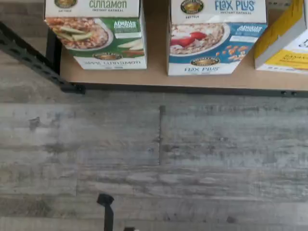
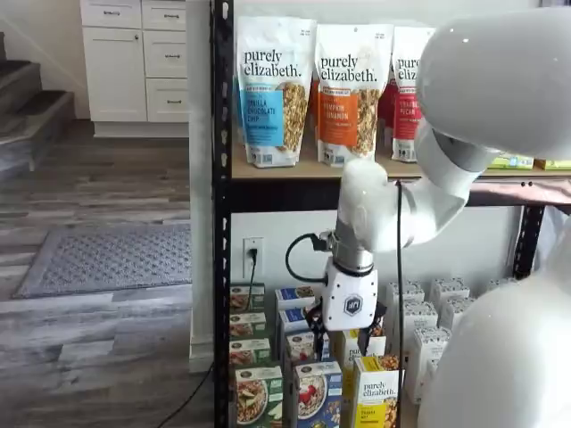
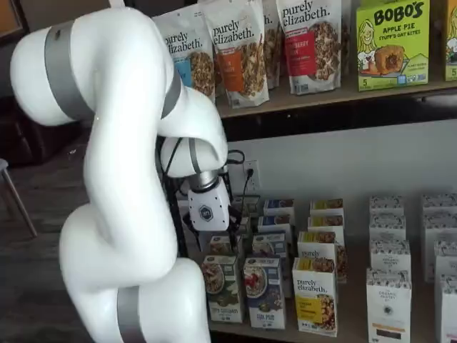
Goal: Pick up the blue and white box that is on the bottom shelf, the second box from the left
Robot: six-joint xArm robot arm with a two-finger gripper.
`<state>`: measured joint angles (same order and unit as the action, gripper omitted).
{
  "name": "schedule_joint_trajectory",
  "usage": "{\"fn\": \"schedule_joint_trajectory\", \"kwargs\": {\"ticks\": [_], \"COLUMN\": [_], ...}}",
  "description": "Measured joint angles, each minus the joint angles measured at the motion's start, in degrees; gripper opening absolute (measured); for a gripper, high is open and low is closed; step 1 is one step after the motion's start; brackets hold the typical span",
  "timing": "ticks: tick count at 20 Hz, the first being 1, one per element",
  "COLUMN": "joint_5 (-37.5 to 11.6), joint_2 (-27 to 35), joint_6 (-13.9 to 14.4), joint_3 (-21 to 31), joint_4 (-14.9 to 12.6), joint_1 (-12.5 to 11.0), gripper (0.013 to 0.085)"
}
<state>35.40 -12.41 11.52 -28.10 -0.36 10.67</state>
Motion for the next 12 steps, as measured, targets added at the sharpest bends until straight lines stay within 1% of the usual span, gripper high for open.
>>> {"fn": "schedule_joint_trajectory", "kwargs": {"ticks": [3, 7, 12], "joint_5": [-1.7, -4.2, -6.5], "joint_2": [2.7, 5.9, 7.7], "joint_6": [0.3, 1.9, 1.0], "joint_3": [-1.0, -2.2, -2.6], "joint_4": [-0.2, -1.7, -0.7], "joint_1": [0.2, 0.5, 0.5], "gripper": [0.0850, 0.0850, 0.0850]}}
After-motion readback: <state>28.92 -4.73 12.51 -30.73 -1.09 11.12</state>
